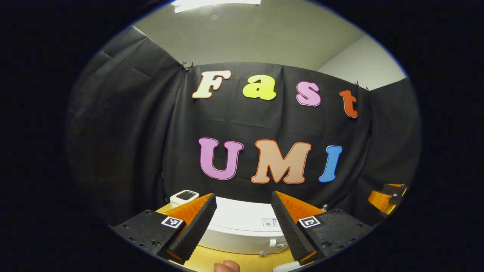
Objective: Open the microwave oven with the left hand, put the food in, and close the microwave oven.
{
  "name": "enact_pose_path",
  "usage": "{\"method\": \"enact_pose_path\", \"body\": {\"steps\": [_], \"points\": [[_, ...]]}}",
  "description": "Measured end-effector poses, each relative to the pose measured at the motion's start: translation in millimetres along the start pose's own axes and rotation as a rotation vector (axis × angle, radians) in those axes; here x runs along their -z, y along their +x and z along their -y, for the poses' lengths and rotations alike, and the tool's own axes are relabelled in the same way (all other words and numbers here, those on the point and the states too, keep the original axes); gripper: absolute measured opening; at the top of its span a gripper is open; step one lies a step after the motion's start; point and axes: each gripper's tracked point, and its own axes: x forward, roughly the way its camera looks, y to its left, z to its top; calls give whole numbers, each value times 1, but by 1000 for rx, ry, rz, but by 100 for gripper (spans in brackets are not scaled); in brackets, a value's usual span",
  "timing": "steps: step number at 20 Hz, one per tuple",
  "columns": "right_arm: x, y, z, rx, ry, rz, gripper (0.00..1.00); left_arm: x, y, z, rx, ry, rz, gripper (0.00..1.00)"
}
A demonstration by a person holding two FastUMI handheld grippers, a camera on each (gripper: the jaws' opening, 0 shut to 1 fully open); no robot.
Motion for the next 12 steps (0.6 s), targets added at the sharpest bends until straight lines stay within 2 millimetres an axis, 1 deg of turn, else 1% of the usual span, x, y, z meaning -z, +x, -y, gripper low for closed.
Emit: {"method": "enact_pose_path", "body": {"steps": [1, 2, 3, 4, 6, 7, 8, 9, 10, 11, 12], "points": [[-12, 0, 1, 5, -15, 22, 92, -4, -3, 3, 4, 7, 6, 92], [-21, -1, -1, 3, -20, 46, 92, -10, -5, 8, 9, 10, 15, 95], [-30, -3, -3, 0, -19, 67, 92, -14, -8, 11, 11, 13, 24, 95], [-35, -5, -2, 2, -20, 81, 92, -18, -10, 12, 12, 21, 32, 95], [-38, -7, -1, 5, -31, 92, 94, -19, -13, 16, 17, 40, 42, 95], [-38, -10, 0, 5, -39, 93, 100, -18, -16, 20, 24, 39, 42, 95], [-37, -11, 1, 6, -45, 92, 100, -18, -18, 22, 26, 34, 43, 95], [-37, -13, 1, 3, -51, 91, 96, -17, -19, 21, 20, 26, 41, 93], [-36, -13, 1, 1, -56, 93, 96, -16, -19, 21, 18, 19, 38, 93], [-37, -15, 1, 0, -63, 96, 96, -15, -22, 22, 17, 15, 36, 95], [-37, -17, 2, 0, -72, 100, 96, -15, -25, 21, 13, 17, 34, 93]]}}
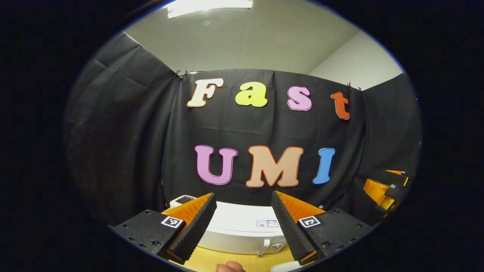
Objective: Open the microwave oven with the left hand, put the food in, and close the microwave oven.
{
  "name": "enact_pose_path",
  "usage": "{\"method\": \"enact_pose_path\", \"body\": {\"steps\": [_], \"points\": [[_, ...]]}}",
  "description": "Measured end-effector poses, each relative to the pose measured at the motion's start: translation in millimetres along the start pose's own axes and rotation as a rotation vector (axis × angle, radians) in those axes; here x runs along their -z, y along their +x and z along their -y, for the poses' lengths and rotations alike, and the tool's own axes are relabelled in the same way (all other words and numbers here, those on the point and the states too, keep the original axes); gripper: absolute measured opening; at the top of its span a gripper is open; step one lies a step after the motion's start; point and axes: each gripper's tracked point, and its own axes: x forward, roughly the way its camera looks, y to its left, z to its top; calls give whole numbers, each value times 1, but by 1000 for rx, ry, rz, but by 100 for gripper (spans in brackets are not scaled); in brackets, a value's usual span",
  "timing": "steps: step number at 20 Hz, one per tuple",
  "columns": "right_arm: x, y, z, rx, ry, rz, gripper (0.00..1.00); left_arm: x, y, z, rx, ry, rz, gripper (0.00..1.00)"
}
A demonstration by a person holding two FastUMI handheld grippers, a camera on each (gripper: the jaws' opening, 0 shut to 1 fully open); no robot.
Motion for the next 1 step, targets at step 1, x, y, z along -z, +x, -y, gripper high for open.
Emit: {"method": "enact_pose_path", "body": {"steps": [1], "points": [[0, -1, 1, -2, -7, 1, 96, 0, -4, -1, -3, 4, -1, 92]]}}
